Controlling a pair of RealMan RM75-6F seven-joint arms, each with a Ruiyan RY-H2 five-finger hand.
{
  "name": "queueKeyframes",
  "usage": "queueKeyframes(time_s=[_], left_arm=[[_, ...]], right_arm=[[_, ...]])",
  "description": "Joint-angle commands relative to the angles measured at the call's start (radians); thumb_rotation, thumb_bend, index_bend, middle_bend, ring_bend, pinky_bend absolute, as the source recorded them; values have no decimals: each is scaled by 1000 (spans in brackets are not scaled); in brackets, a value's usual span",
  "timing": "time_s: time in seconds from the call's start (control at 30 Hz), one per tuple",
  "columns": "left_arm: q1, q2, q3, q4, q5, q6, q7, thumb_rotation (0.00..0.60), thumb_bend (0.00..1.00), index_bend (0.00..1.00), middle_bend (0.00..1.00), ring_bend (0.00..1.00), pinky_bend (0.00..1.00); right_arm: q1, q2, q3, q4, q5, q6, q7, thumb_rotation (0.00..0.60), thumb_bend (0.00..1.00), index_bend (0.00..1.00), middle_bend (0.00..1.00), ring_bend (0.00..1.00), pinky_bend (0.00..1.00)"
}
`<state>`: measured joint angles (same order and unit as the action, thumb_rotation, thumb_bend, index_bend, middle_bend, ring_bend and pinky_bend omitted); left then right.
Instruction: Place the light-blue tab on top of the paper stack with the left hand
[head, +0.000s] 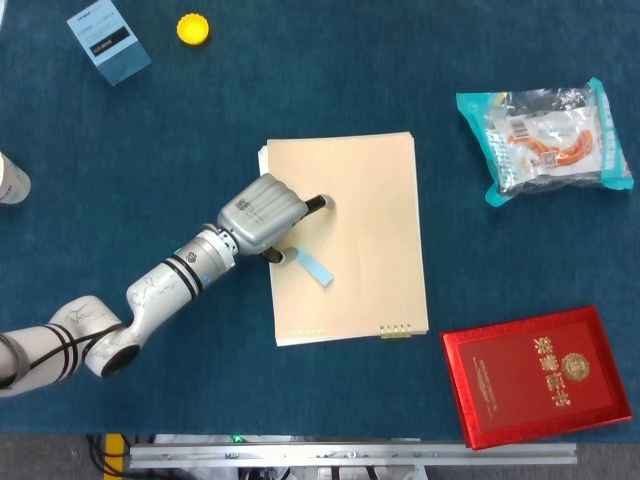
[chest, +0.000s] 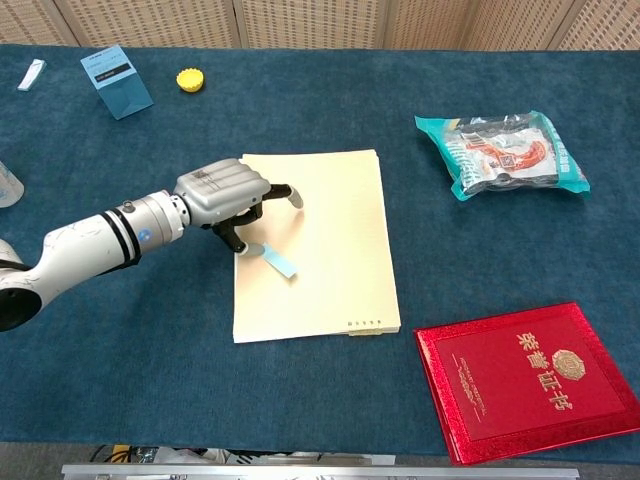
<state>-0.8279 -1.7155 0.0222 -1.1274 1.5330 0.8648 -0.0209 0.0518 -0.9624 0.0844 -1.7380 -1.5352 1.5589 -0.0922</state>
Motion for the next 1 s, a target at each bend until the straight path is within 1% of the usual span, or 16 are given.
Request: queueKeyframes(time_s=[0.03,0.3,0.63,1.0], left_arm=[[-1,1,-3,-2,-2,-2,-1,600,203,211,900,955,928],[-6,5,-16,-18,-3,0,-3,600,203,211,900,955,928],[-16,-13,-27,2,-19,-25,11,600,203,210,900,955,928],[-16,0,-38,-8,-42,-36,28,600,203,211,899,955,928]], right_arm=[[0,0,1,1,0,0,2,600,209,238,379,434,514],[-1,-1,1,6,2,-1,7,600,210,238,379,437,513],[-9,2,1,15,10,5,18,600,210,238,378,440,513],[-9,0,2,18,10,3,22,600,210,238,379,441,514]])
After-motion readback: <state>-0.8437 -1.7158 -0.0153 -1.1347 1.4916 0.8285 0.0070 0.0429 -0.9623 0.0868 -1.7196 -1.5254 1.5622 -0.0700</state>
